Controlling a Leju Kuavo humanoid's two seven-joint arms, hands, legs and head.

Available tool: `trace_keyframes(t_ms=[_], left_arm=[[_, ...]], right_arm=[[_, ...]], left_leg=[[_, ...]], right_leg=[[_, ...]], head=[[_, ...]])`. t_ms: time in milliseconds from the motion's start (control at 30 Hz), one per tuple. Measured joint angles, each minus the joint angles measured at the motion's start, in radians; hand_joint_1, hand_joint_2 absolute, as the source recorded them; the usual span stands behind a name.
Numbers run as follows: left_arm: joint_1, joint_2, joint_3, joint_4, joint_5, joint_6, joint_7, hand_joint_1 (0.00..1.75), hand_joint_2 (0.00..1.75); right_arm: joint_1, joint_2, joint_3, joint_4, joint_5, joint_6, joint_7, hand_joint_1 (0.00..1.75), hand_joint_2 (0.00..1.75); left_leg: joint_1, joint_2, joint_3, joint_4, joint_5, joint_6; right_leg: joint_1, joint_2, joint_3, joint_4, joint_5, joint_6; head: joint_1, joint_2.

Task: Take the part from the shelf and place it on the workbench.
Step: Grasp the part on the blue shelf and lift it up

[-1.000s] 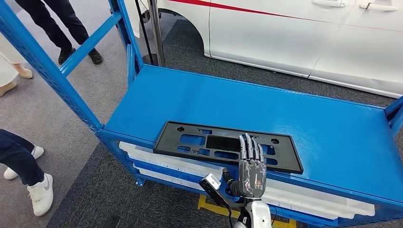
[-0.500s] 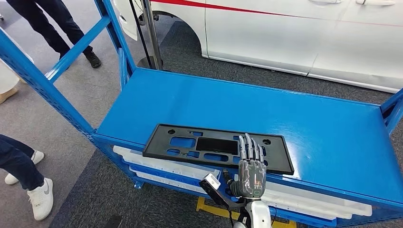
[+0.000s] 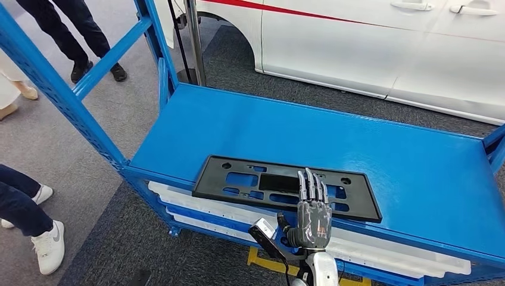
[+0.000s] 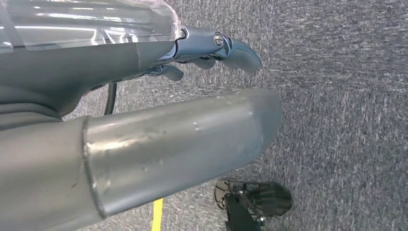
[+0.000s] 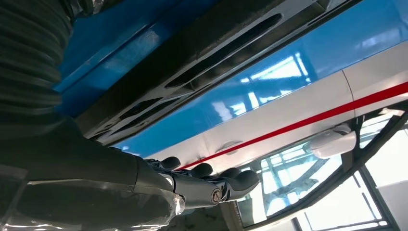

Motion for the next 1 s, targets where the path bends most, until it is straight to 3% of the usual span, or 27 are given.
trace_keyframes(t_ms=[67, 200, 267, 333, 367, 400, 433, 500, 567, 667, 733, 833, 900, 933, 1000], left_arm=[[-0.001, -0.001, 0.0, 0.0, -0.009, -0.002, 0.0, 0.0, 0.0], [-0.007, -0.003, -0.001, 0.0, -0.038, -0.004, 0.003, 0.0, 0.0], [-0.012, -0.005, -0.002, 0.0, -0.051, -0.008, 0.006, 0.0, 0.0], [-0.014, -0.005, -0.002, 0.0, -0.065, -0.017, 0.005, 0.0, 0.0], [-0.014, -0.004, -0.002, 0.0, -0.071, -0.021, 0.004, 0.0, 0.0], [-0.014, -0.004, -0.002, 0.0, -0.075, -0.024, 0.004, 0.0, 0.0], [-0.014, -0.003, -0.002, 0.0, -0.077, -0.026, 0.003, 0.0, 0.0], [-0.016, -0.001, -0.002, 0.0, -0.08, -0.027, 0.003, 0.0, 0.0], [-0.018, 0.0, -0.002, 0.0, -0.082, -0.029, 0.002, 0.0, 0.0], [-0.019, 0.001, -0.003, 0.0, -0.087, -0.033, 0.001, 0.0, 0.0], [-0.019, 0.001, -0.003, 0.0, -0.09, -0.034, 0.001, 0.0, 0.0], [-0.021, 0.001, -0.003, 0.0, -0.092, -0.035, 0.0, 0.0, 0.0], [-0.02, 0.001, -0.003, 0.0, -0.092, -0.035, 0.0, 0.0, 0.0], [-0.02, 0.002, -0.003, 0.0, -0.092, -0.035, 0.0, 0.0, 0.0], [-0.02, 0.001, -0.003, 0.0, -0.092, -0.035, 0.0, 0.0, 0.0]], right_arm=[[-0.007, 0.0, 0.007, 0.005, 0.016, 0.0, 0.024, 0.0, 1.75], [-0.044, -0.003, 0.044, 0.041, 0.078, 0.0, 0.147, 0.0, 1.75], [-0.076, -0.008, 0.075, 0.067, 0.092, 0.0, 0.201, 0.0, 1.75], [-0.108, -0.013, 0.104, 0.099, 0.109, 0.0, 0.251, 0.0, 1.75], [-0.122, -0.016, 0.118, 0.117, 0.118, 0.0, 0.273, 0.0, 1.75], [-0.134, -0.02, 0.129, 0.134, 0.126, 0.0, 0.291, 0.0, 1.75], [-0.145, -0.024, 0.14, 0.148, 0.131, 0.0, 0.302, 0.0, 1.75], [-0.163, -0.031, 0.155, 0.169, 0.134, 0.0, 0.31, 0.0, 1.75], [-0.181, -0.036, 0.166, 0.187, 0.135, 0.0, 0.314, 0.0, 1.75], [-0.2, -0.042, 0.181, 0.214, 0.135, 0.0, 0.319, 0.0, 1.75], [-0.21, -0.043, 0.188, 0.23, 0.135, 0.0, 0.322, 0.0, 1.75], [-0.223, -0.046, 0.198, 0.255, 0.135, 0.0, 0.326, 0.0, 1.75], [-0.225, -0.048, 0.202, 0.266, 0.135, -0.001, 0.327, 0.0, 1.75], [-0.225, -0.049, 0.203, 0.27, 0.135, -0.001, 0.327, 0.0, 1.75], [-0.227, -0.05, 0.205, 0.277, 0.135, -0.001, 0.327, 0.0, 1.75]], left_leg=[[-0.003, -0.001, -0.003, 0.008, -0.005, -0.009], [-0.002, 0.0, -0.009, 0.018, -0.015, -0.031], [0.0, 0.001, -0.04, 0.09, -0.06, -0.042], [0.004, 0.001, -0.101, 0.221, -0.12, -0.05], [0.005, 0.001, -0.126, 0.272, -0.134, -0.053], [0.005, 0.001, -0.136, 0.289, -0.128, -0.054], [0.006, 0.001, -0.127, 0.265, -0.101, -0.054], [0.007, 0.001, -0.066, 0.131, -0.027, -0.052], [0.005, 0.0, -0.019, 0.026, 0.006, -0.044], [0.003, -0.001, -0.014, 0.006, 0.007, -0.027], [0.007, 0.001, -0.013, -0.001, 0.013, -0.012], [0.006, 0.004, -0.013, -0.004, 0.015, 0.003], [0.004, 0.005, -0.013, -0.004, 0.014, 0.004], [0.003, 0.005, -0.013, -0.003, 0.014, 0.004], [0.002, 0.004, -0.01, -0.002, 0.012, 0.004]], right_leg=[[0.003, 0.001, 0.038, -0.085, 0.025, -0.006], [0.002, 0.003, 0.042, -0.106, 0.028, -0.021], [-0.003, 0.001, 0.046, -0.115, 0.032, -0.03], [-0.002, 0.001, 0.045, -0.116, 0.033, -0.033], [-0.001, 0.001, 0.045, -0.115, 0.033, -0.033], [-0.001, 0.001, 0.046, -0.114, 0.032, -0.033], [-0.002, 0.001, 0.048, -0.114, 0.032, -0.032], [-0.002, 0.002, 0.052, -0.113, 0.029, -0.029], [0.002, 0.005, 0.05, -0.11, 0.028, -0.021], [0.005, 0.006, 0.045, -0.113, 0.031, -0.006], [0.005, 0.005, 0.036, -0.087, 0.01, 0.003], [0.004, 0.004, -0.044, 0.086, -0.08, 0.009], [0.004, 0.003, -0.09, 0.179, -0.107, 0.01], [0.004, 0.003, -0.093, 0.184, -0.098, 0.009], [0.005, 0.003, -0.056, 0.104, -0.042, 0.003]], head=[[0.0, 0.0], [0.0, 0.0], [-0.001, 0.0], [-0.001, 0.0], [-0.001, 0.0], [-0.001, 0.0], [-0.001, 0.0], [-0.001, 0.0], [0.0, 0.0], [0.0, 0.0], [0.0, 0.0], [0.0, 0.0], [0.0, 0.0], [0.0, 0.0], [0.0, 0.0]])
